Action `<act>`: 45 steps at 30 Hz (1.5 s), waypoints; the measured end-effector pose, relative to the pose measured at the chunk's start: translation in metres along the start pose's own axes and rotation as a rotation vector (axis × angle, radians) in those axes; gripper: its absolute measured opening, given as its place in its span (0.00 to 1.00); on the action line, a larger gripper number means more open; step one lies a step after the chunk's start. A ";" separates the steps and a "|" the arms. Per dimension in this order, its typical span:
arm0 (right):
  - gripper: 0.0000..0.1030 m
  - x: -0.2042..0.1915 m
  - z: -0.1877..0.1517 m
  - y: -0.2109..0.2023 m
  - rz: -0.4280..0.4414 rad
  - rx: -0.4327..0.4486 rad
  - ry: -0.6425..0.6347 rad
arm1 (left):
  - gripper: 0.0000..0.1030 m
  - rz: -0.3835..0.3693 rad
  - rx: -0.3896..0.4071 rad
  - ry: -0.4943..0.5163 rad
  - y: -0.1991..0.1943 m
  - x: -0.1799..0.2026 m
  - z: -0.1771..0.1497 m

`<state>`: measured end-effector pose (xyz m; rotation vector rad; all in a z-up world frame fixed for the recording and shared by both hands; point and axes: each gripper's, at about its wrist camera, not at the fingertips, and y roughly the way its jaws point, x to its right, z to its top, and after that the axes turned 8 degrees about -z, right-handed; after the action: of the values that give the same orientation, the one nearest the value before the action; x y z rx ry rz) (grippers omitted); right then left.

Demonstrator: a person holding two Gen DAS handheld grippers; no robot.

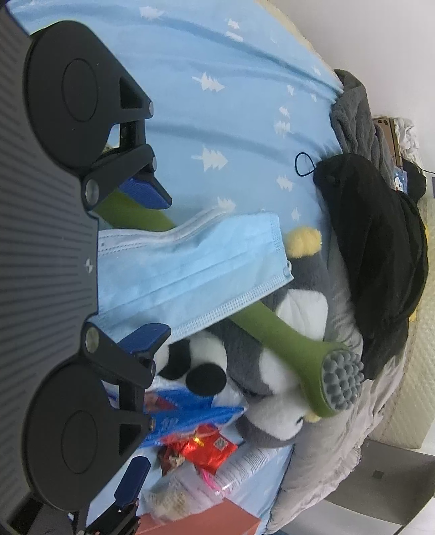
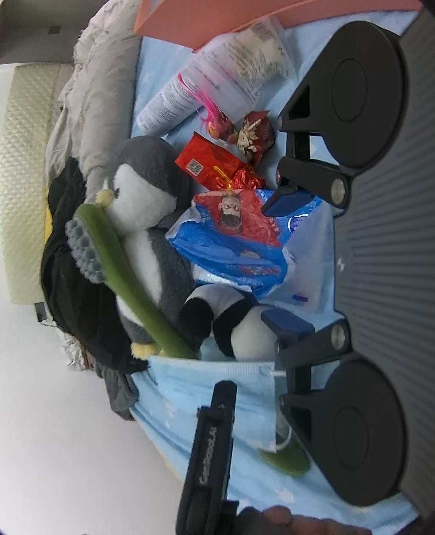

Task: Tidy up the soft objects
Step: 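Grasp the blue face mask with the left gripper while the right gripper grasps the blue snack bag, then lift and carry the face mask and snack bag with both grippers over the pink box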

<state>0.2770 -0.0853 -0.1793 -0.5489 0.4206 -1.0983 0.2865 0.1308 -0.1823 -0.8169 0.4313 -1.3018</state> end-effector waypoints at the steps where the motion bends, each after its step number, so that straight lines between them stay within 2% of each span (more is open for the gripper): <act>1: 0.62 0.000 0.000 0.005 0.000 -0.009 0.001 | 0.76 -0.002 -0.009 -0.004 0.003 -0.001 0.000; 3: 0.61 -0.001 -0.002 0.014 0.009 -0.030 0.000 | 0.75 -0.003 -0.021 -0.010 0.009 -0.004 0.000; 5: 0.61 -0.002 -0.004 0.022 0.017 -0.048 0.003 | 0.70 0.009 -0.018 0.013 0.010 -0.003 -0.001; 8: 0.48 -0.005 -0.005 0.028 0.014 -0.061 0.000 | 0.56 0.042 -0.027 0.031 0.010 -0.003 0.000; 9: 0.40 -0.007 -0.006 0.029 0.008 -0.070 -0.009 | 0.47 0.053 -0.031 0.040 0.010 -0.004 0.001; 10: 0.37 -0.007 -0.006 0.029 0.000 -0.077 -0.017 | 0.39 0.063 -0.032 0.047 0.008 -0.005 0.001; 12: 0.29 -0.007 -0.006 0.027 0.007 -0.079 -0.010 | 0.34 0.053 -0.033 0.045 0.005 -0.009 0.001; 13: 0.27 -0.006 -0.005 0.026 0.007 -0.081 -0.005 | 0.26 0.046 -0.032 0.036 0.002 -0.011 0.001; 15: 0.22 -0.006 -0.005 0.021 -0.004 -0.081 0.000 | 0.15 0.029 -0.031 0.030 -0.005 -0.012 0.001; 18: 0.19 -0.006 -0.005 0.010 -0.006 -0.084 0.006 | 0.12 -0.021 -0.026 0.009 -0.018 -0.008 0.000; 25: 0.17 0.003 -0.007 -0.020 -0.031 -0.083 0.016 | 0.11 -0.063 -0.018 0.028 -0.047 0.006 -0.018; 34: 0.17 0.018 -0.026 -0.068 -0.068 -0.088 0.033 | 0.11 -0.140 -0.026 0.038 -0.083 0.027 -0.053; 45: 0.17 0.032 -0.051 -0.105 -0.103 -0.105 0.048 | 0.11 -0.209 -0.059 0.054 -0.100 0.049 -0.088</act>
<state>0.1857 -0.1619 -0.1580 -0.6439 0.4985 -1.1948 0.1696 0.0537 -0.1591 -0.8958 0.4377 -1.5137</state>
